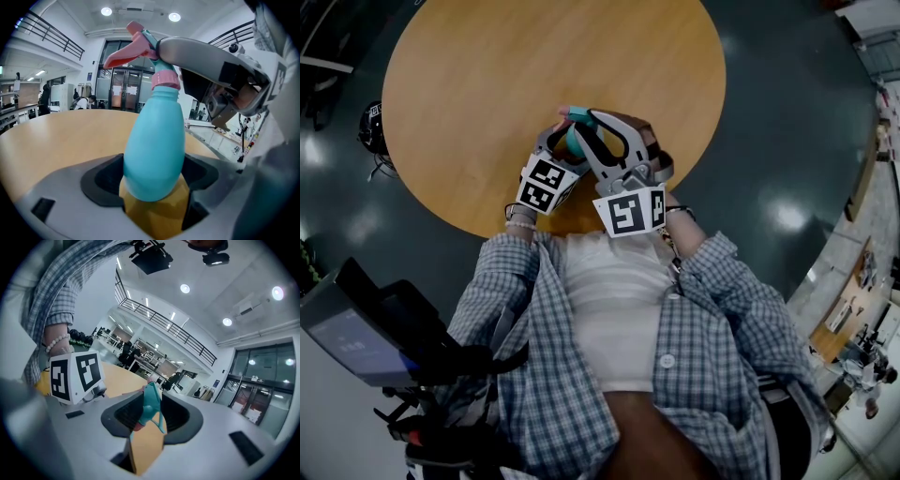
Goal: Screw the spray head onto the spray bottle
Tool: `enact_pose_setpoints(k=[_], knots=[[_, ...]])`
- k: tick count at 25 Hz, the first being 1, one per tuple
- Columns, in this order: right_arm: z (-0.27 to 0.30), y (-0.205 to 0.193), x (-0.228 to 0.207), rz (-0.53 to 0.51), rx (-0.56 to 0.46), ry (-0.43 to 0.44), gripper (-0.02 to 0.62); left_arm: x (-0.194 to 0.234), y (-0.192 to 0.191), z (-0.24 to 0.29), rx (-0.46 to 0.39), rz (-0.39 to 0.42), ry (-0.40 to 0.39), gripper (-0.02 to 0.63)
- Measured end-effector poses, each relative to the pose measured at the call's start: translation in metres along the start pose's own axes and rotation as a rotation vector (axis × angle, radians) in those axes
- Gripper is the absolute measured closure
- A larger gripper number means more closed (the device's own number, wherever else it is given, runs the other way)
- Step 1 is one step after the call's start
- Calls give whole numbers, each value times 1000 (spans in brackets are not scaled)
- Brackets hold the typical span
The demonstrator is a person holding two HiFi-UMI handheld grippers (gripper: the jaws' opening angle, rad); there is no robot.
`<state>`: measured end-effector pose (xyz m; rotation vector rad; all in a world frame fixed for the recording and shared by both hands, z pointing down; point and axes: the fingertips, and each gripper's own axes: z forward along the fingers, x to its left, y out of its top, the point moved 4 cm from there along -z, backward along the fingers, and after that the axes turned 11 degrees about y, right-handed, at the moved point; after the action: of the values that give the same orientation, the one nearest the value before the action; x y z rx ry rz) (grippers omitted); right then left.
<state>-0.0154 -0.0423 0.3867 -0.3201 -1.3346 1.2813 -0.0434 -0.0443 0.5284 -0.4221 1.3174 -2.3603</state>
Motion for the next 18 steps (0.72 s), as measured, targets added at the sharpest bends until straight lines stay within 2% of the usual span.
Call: enact_pose_setpoints(k=[7, 10, 18], knots=[[-5, 4, 16, -90, -7, 17, 483, 1, 2, 0, -5, 1, -1, 222], [-4, 3, 16, -98, 2, 19, 483, 2, 1, 0, -2, 1, -1, 222], [3, 10, 20, -208, 95, 95, 483, 2, 3, 1, -1, -1, -3, 222]])
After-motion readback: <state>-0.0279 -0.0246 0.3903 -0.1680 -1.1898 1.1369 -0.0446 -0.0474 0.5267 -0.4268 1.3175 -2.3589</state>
